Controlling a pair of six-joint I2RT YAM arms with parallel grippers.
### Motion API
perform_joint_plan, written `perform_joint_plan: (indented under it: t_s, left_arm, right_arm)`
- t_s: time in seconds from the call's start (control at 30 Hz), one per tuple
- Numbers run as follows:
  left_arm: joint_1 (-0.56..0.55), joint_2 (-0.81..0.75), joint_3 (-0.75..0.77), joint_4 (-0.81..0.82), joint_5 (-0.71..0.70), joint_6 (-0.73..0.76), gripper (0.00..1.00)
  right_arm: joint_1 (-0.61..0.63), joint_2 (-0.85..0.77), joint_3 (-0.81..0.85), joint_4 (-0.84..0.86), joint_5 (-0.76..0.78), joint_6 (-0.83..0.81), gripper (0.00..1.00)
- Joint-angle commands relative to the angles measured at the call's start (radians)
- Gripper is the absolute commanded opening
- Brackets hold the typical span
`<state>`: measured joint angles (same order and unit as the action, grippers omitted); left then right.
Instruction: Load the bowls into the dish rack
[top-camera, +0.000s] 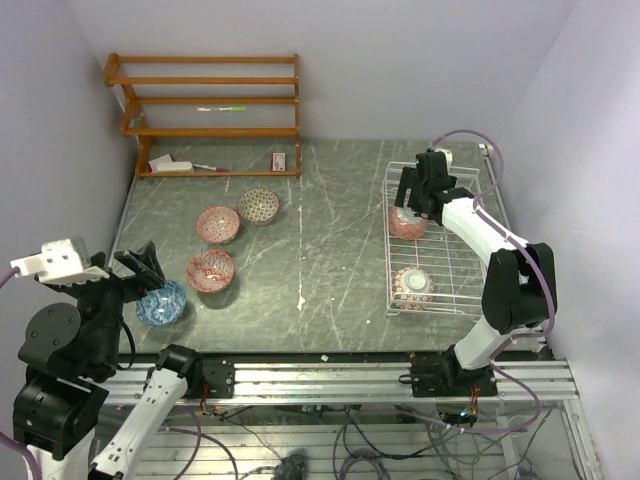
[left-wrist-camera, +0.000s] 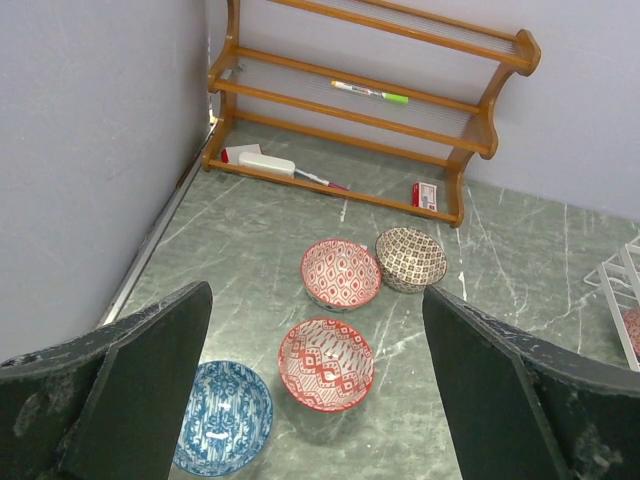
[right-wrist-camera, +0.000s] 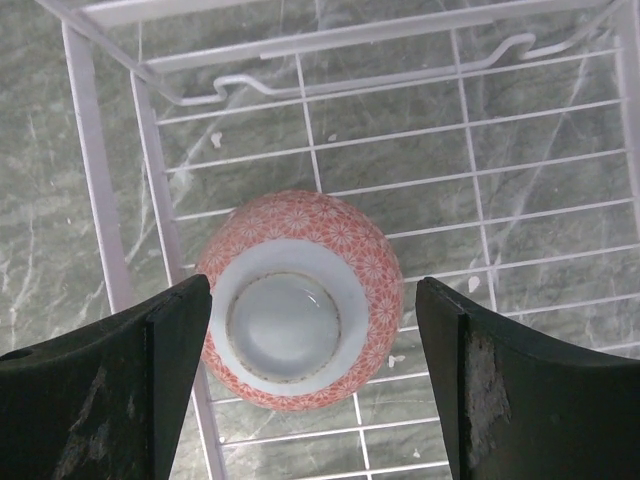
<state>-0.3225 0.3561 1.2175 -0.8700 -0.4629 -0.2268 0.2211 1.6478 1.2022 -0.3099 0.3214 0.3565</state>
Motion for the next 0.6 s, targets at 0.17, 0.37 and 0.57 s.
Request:
perform_joint_plan:
  t_s: [0.17, 0.37, 0.57]
  left_arm:
    - [-0.004, 0.026, 0.0, 0.071, 0.017, 0.03, 0.97]
    - [-0.005, 0.027, -0.034, 0.088, 0.033, 0.029, 0.98]
    - [-0.007, 0.016, -0.056, 0.096, 0.03, 0.031, 0.98]
  right_arm:
    - [0.0, 0.04, 0.023, -0.032, -0.062, -0.011, 0.82]
    - [0.0, 0.045, 0.025, -0.055, -0.045, -0.014, 0.76]
    - [0.001, 0.067, 0.039, -0.069, -0.03, -0.021, 0.73]
